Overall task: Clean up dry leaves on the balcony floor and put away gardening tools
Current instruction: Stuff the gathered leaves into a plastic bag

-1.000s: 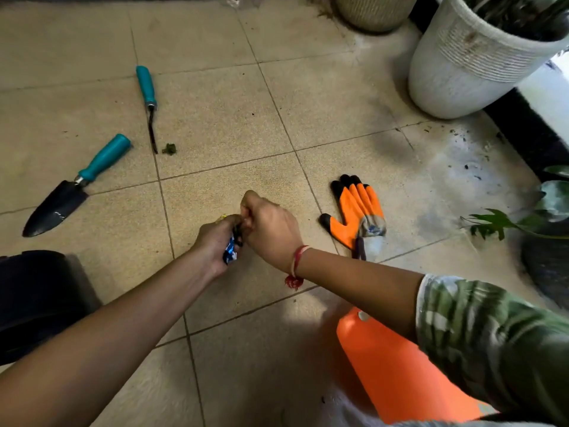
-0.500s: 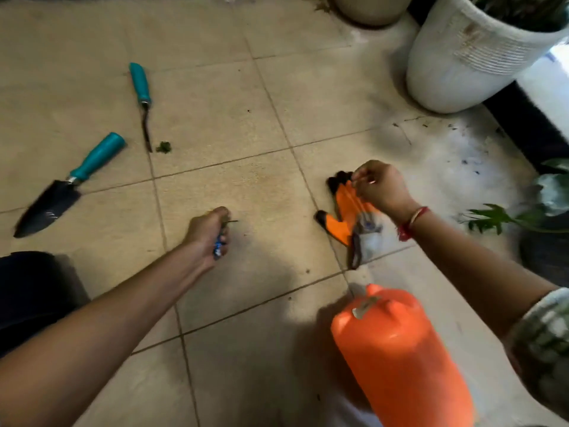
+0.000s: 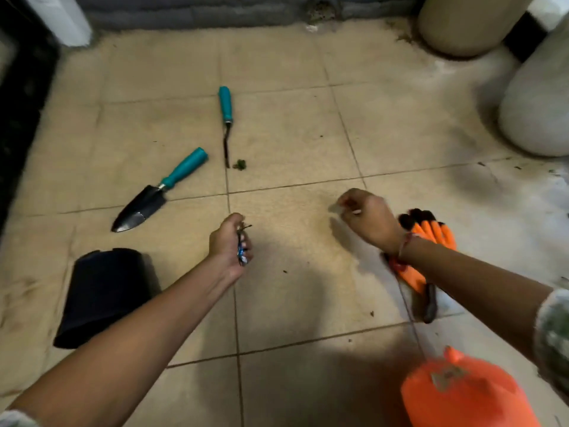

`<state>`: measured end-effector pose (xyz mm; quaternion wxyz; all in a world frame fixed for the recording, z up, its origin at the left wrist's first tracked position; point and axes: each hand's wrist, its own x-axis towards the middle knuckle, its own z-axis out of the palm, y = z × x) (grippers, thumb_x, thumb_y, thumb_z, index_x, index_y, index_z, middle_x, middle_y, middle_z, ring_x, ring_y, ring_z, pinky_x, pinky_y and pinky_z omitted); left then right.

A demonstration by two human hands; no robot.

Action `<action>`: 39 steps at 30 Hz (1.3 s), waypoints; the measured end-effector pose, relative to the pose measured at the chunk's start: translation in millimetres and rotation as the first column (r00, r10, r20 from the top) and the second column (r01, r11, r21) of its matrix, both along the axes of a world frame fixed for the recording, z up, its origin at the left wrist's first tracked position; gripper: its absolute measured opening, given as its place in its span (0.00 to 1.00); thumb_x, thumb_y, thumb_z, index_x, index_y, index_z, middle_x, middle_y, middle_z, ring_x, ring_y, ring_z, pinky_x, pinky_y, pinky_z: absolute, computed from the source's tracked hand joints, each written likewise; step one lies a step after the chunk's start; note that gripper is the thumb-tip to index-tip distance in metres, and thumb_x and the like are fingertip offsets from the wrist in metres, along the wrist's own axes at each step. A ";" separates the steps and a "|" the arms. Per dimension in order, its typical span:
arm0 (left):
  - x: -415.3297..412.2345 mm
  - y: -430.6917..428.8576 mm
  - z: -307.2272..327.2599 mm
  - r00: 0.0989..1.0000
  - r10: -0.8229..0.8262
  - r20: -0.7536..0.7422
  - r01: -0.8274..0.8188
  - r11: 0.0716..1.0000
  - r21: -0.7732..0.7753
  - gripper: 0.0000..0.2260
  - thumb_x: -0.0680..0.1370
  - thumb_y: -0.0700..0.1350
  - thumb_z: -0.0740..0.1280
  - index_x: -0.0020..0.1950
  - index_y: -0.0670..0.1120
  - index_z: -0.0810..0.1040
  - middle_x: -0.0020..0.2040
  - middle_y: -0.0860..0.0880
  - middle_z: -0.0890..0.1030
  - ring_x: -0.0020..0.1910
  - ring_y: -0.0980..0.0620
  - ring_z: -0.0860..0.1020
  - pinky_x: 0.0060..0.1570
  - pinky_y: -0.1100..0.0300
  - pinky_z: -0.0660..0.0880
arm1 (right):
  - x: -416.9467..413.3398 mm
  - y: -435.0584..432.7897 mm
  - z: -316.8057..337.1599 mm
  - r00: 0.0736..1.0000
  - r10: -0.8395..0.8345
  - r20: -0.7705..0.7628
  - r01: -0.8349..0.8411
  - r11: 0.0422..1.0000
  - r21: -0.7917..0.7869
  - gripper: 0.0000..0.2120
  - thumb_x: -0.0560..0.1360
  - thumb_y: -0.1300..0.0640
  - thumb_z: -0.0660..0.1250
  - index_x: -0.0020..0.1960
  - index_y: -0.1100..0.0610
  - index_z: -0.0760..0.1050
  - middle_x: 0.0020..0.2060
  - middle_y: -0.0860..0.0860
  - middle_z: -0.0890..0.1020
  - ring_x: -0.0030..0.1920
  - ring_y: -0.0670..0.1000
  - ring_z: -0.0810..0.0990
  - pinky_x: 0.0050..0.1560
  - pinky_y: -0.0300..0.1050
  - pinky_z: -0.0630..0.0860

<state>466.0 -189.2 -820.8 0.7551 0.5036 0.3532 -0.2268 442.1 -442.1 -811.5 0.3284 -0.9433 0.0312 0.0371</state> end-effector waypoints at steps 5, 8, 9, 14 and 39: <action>19.4 53.8 -0.7 0.977 0.207 -0.055 -0.211 0.974 -0.077 0.14 0.75 0.45 0.62 0.30 0.49 0.65 0.20 0.54 0.65 0.17 0.58 0.62 0.18 0.72 0.56 | 63.6 92.6 -37.7 0.971 0.233 -0.062 -0.239 0.963 -0.128 0.28 0.77 0.52 0.63 0.73 0.63 0.61 0.71 0.61 0.65 0.71 0.58 0.63 0.70 0.45 0.61; 23.7 64.6 0.1 0.961 0.268 -0.073 -0.274 0.959 -0.075 0.15 0.75 0.45 0.63 0.29 0.49 0.65 0.20 0.54 0.65 0.17 0.58 0.61 0.17 0.71 0.56 | 98.3 135.6 -44.1 0.967 0.247 -0.057 -0.254 0.947 -0.197 0.33 0.79 0.51 0.58 0.77 0.61 0.46 0.76 0.59 0.51 0.75 0.58 0.53 0.74 0.51 0.56; 25.1 66.6 0.3 0.957 0.279 -0.078 -0.285 0.956 -0.075 0.16 0.75 0.45 0.63 0.28 0.48 0.65 0.20 0.54 0.65 0.17 0.58 0.61 0.17 0.71 0.56 | 113.1 147.9 -43.3 0.966 0.252 -0.049 -0.257 0.941 -0.221 0.32 0.80 0.52 0.57 0.77 0.60 0.44 0.76 0.59 0.49 0.75 0.58 0.52 0.74 0.51 0.55; 29.9 72.8 3.0 0.953 0.288 -0.092 -0.298 0.947 -0.121 0.15 0.74 0.45 0.64 0.28 0.49 0.66 0.20 0.54 0.66 0.17 0.58 0.61 0.17 0.70 0.56 | 173.1 184.7 -42.0 0.948 0.307 -0.080 -0.315 0.881 -0.352 0.27 0.79 0.62 0.54 0.76 0.62 0.49 0.74 0.62 0.58 0.73 0.60 0.60 0.71 0.50 0.62; -9.7 -27.3 -5.2 0.951 -0.284 -0.122 0.239 0.925 -0.294 0.08 0.78 0.45 0.64 0.38 0.45 0.74 0.27 0.51 0.75 0.22 0.58 0.73 0.18 0.70 0.68 | -16.5 108.7 21.6 0.974 0.212 0.084 -0.191 0.959 -0.208 0.14 0.71 0.59 0.65 0.57 0.56 0.74 0.37 0.54 0.82 0.43 0.58 0.79 0.48 0.45 0.63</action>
